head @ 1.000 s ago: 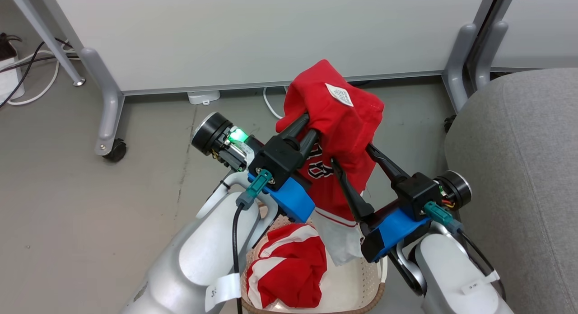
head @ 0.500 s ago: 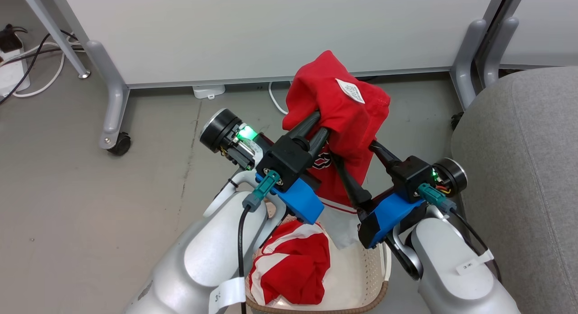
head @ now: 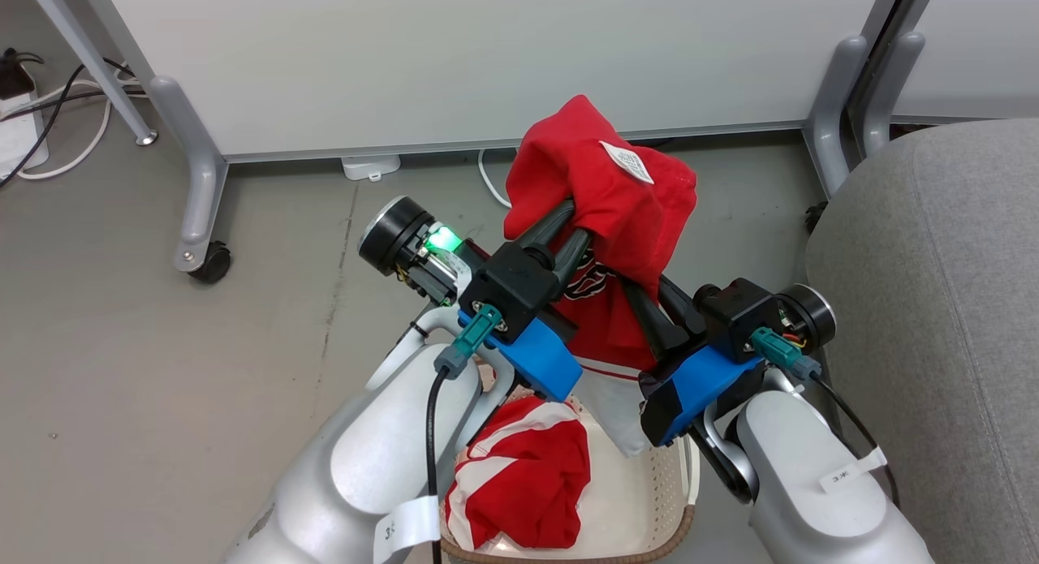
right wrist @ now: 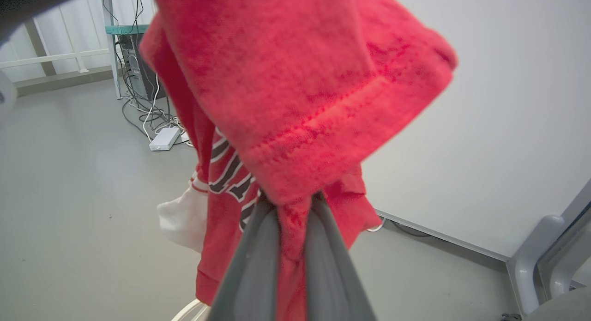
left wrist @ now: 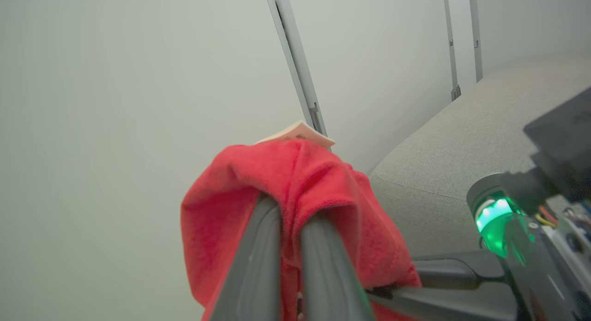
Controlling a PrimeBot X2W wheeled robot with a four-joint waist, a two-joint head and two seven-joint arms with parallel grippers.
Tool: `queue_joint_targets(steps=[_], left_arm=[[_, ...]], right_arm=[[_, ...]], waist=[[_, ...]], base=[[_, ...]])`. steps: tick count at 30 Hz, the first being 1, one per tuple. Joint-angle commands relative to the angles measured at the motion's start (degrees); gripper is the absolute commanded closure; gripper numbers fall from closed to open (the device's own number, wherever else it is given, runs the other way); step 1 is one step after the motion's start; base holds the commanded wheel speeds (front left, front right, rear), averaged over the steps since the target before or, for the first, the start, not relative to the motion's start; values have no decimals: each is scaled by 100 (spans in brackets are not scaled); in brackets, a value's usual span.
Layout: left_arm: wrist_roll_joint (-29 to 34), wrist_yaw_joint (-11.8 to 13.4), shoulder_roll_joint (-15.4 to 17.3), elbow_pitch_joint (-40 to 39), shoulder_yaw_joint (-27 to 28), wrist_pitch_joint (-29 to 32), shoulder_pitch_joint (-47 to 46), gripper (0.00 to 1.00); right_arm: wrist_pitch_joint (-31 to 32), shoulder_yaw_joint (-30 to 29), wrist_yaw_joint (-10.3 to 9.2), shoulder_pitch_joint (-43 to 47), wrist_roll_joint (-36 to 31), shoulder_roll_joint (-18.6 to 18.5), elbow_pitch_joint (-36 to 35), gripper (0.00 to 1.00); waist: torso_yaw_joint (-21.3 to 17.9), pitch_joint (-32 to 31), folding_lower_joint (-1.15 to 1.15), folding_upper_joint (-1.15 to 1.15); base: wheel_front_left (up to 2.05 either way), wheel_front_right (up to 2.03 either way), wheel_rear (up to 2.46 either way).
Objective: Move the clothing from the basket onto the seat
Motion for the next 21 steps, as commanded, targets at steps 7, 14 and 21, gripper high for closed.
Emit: queue_joint_targets(steps=[7,14,21], left_arm=[[-7,22,-8,27,-8,-30,-68,100],[-97,30,-6,-27,-2,-29,-54,0],[-62,56,-7,-20,4,-29,-27,0]], right_arm=[[-2,31,1,-52,98,-19,-52,100],[-2,55,1,-37,128,-19,-74,100],[-2,64,1,-47,145,-19,-88,100]], waist=[[-18,22,0,0],[-6,41,0,0],[-5,50,0,0]], base=[[0,0,0],[0,0,0],[0,0,0]])
